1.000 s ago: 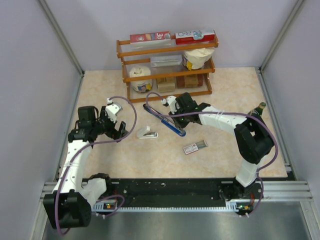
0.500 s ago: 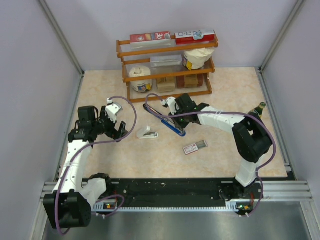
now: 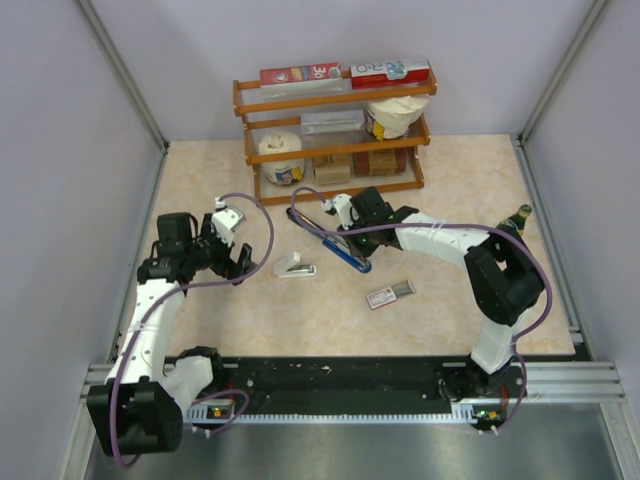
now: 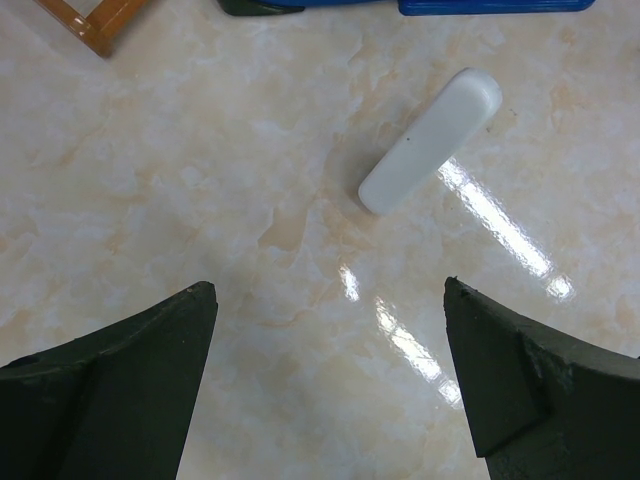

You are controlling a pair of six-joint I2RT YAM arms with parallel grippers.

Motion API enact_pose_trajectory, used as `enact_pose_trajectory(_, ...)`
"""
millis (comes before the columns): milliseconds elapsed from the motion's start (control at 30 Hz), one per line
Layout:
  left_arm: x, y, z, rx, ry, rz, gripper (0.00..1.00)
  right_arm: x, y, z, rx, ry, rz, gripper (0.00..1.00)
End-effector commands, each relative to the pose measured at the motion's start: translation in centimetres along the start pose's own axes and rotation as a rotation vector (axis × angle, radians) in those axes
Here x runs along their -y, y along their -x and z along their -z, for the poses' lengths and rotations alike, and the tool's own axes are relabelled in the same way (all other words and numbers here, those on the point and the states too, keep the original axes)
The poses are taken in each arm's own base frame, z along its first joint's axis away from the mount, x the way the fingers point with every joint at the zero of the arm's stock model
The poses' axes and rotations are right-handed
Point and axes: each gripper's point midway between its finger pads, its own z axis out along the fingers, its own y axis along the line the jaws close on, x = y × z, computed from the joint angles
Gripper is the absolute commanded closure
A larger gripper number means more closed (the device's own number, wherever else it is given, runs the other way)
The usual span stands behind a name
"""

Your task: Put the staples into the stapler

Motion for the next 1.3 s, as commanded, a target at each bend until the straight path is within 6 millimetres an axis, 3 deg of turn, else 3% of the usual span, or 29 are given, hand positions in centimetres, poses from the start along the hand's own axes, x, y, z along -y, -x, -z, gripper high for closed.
enact_pose_trajectory(0, -0.30, 0.55, -0.26, 0.033, -0.004, -0.030, 0.01, -0.48, 0.62, -0.13, 0.002, 0.015, 0.015, 0.94)
enact_pose_trajectory(1267, -0.29, 0.64, -0.17, 0.037, -0.002, -0.031, 0.01, -0.33, 0.68, -0.01, 0.002, 0.007, 0.021, 0.83)
